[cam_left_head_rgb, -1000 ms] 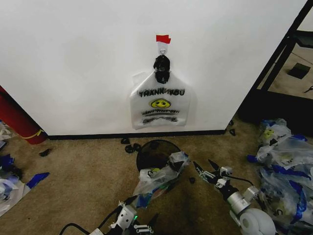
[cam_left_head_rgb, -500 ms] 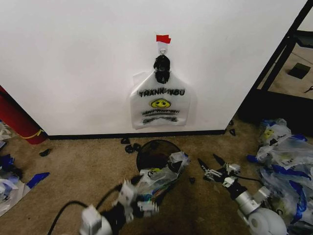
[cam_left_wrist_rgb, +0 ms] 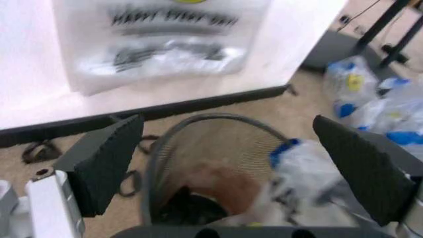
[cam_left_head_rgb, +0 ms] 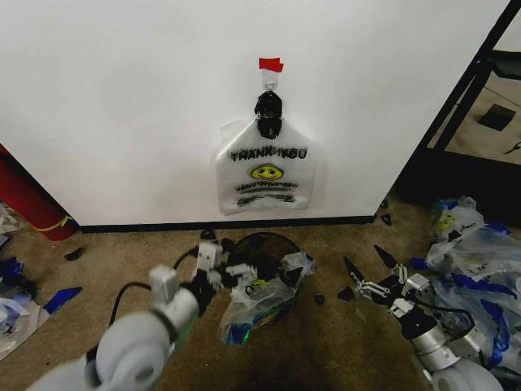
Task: Pick up the garbage bag from the wall and place it over the trash bin.
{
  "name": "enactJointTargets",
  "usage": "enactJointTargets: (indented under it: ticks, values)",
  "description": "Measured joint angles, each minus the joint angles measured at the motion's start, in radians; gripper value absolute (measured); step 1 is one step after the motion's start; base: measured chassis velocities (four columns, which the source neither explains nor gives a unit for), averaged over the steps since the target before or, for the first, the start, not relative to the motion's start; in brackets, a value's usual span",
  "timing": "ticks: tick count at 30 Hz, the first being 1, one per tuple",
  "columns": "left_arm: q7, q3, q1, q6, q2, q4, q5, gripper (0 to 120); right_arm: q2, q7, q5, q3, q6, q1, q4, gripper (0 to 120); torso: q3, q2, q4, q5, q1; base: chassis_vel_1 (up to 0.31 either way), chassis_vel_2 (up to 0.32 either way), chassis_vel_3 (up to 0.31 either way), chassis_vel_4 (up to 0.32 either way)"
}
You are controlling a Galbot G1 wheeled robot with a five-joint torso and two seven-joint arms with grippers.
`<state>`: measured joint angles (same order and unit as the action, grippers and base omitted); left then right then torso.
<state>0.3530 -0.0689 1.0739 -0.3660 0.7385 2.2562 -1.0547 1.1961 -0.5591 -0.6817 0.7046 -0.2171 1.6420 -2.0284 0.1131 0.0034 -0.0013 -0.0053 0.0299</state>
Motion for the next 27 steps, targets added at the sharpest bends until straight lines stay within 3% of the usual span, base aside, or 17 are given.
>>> enactJointTargets:
  ticks: [2,5,10,14,18,27]
  values:
    - [0.005,0.022,-0.063,-0.061,0.005,-0.066,-0.032,100,-0.008,0.001,-0.013,0.002,0.007,0.005,-0.023,100,0.0,0.0,0.0006,0.0009,0.0,0.0,0.0,0.0,0.0]
    - [0.005,0.048,-0.102,-0.087,0.014,-0.108,-0.039,100,-0.011,0.001,-0.027,0.01,0.01,0.02,-0.039,100,0.0,0.0,0.0005,0.0003,0.0,0.0,0.0,0.0,0.0]
    - [0.0,0.131,-0.247,-0.179,0.068,-0.251,-0.124,97,-0.025,0.006,-0.083,0.05,0.026,0.058,-0.101,100,0.0,0.0,-0.0003,0.0,0.0,0.0,0.0,0.0,0.0]
    - [-0.007,0.159,-0.288,-0.21,0.081,-0.285,-0.141,93,-0.027,0.009,-0.087,0.053,0.033,0.057,-0.113,100,0.0,0.0,0.0002,0.0002,0.0,0.0,0.0,0.0,0.0]
    - [-0.013,0.192,-0.342,-0.252,0.101,-0.352,-0.134,77,-0.029,0.017,-0.098,0.053,0.044,0.051,-0.125,100,0.0,0.0,0.0,0.0002,0.0,0.0,0.0,0.0,0.0]
    - [-0.036,0.209,-0.353,-0.267,0.113,-0.409,-0.127,49,-0.034,0.028,-0.115,0.052,0.059,0.036,-0.135,100,0.0,0.0,0.0001,0.0,0.0,0.0,0.0,0.0,0.0]
